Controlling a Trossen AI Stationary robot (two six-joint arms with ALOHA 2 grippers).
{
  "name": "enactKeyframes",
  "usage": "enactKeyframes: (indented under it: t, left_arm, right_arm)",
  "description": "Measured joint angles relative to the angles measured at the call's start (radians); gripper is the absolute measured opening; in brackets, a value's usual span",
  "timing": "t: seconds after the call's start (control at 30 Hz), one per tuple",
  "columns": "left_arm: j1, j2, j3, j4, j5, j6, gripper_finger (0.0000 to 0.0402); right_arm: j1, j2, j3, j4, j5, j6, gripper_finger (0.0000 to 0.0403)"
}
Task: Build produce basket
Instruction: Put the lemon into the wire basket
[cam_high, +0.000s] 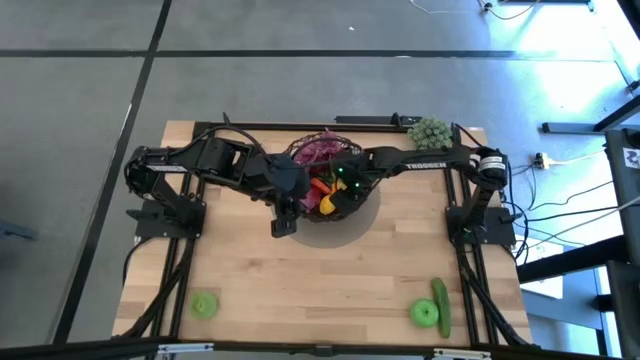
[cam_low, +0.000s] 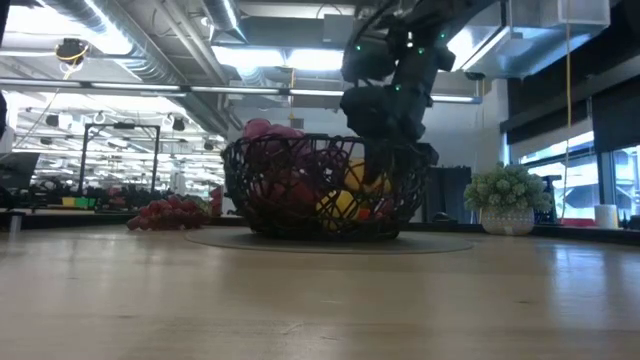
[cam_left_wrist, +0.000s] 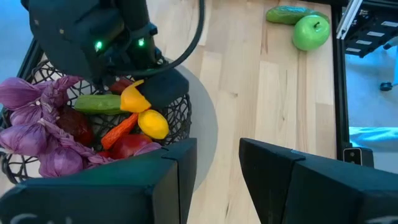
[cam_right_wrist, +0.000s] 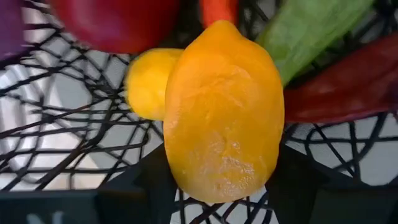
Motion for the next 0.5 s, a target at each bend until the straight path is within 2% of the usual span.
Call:
enactKeyframes:
  t: [0.13, 0.3, 0.5]
  left_arm:
    - [0.000, 0.000, 0.000, 0.000, 0.000, 0.000, 0.0110]
    - [0.000, 0.000, 0.000, 0.000, 0.000, 0.000, 0.0110]
    - [0.000, 0.000, 0.000, 0.000, 0.000, 0.000, 0.0110]
  right_arm:
    - [-0.006, 0.021, 0.001, -0.006, 0.004, 0.014, 0.0210]
    - [-0.005, 0.027, 0.000, -0.006, 0.027, -0.059, 0.0212]
    - [-0.006, 0.021, 0.001, -0.016, -0.024, -0.027, 0.0213]
